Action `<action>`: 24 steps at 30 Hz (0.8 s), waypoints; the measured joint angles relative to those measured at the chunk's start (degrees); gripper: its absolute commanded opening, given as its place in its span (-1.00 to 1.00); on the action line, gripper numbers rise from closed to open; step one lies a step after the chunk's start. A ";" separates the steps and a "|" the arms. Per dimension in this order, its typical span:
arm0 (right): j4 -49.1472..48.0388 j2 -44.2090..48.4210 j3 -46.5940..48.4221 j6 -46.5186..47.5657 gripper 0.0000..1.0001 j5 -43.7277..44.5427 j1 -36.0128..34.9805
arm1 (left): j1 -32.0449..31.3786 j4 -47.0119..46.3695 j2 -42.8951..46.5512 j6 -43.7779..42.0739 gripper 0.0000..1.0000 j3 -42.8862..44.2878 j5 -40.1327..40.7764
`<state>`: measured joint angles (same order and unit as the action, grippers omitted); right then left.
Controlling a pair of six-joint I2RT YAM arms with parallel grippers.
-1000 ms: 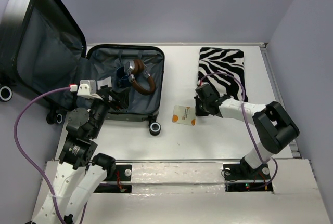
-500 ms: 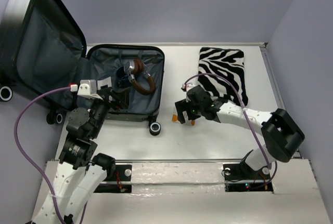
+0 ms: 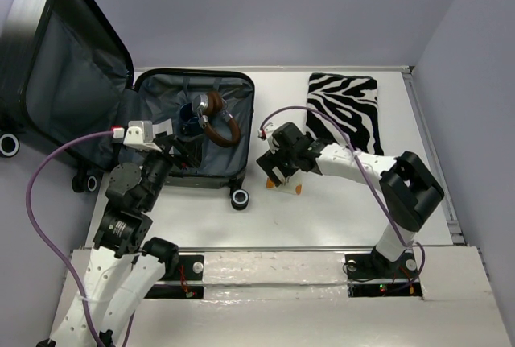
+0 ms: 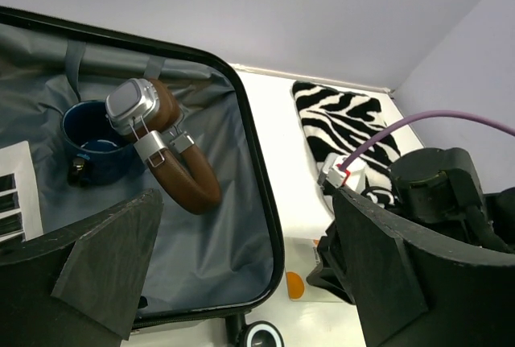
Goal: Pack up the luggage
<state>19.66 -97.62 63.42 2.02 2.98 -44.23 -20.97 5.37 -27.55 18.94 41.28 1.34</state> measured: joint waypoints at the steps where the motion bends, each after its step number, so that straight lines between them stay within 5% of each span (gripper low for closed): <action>1: 0.52 -0.72 0.83 1.03 1.00 0.00 0.00 | 0.00 0.02 -0.11 0.00 0.98 0.00 -0.07; 21: 6.60 -9.99 6.78 9.18 0.99 -9.79 3.56 | 0.09 0.00 -0.35 0.00 0.98 0.00 -0.68; 24: 6.29 -10.36 7.10 8.87 0.76 -10.14 3.56 | 0.09 0.00 -0.35 0.00 0.98 0.00 -0.68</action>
<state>25.96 -107.98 70.52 10.90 -7.16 -40.66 -20.88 5.37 -27.90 18.94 41.28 0.67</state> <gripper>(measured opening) 0.986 0.990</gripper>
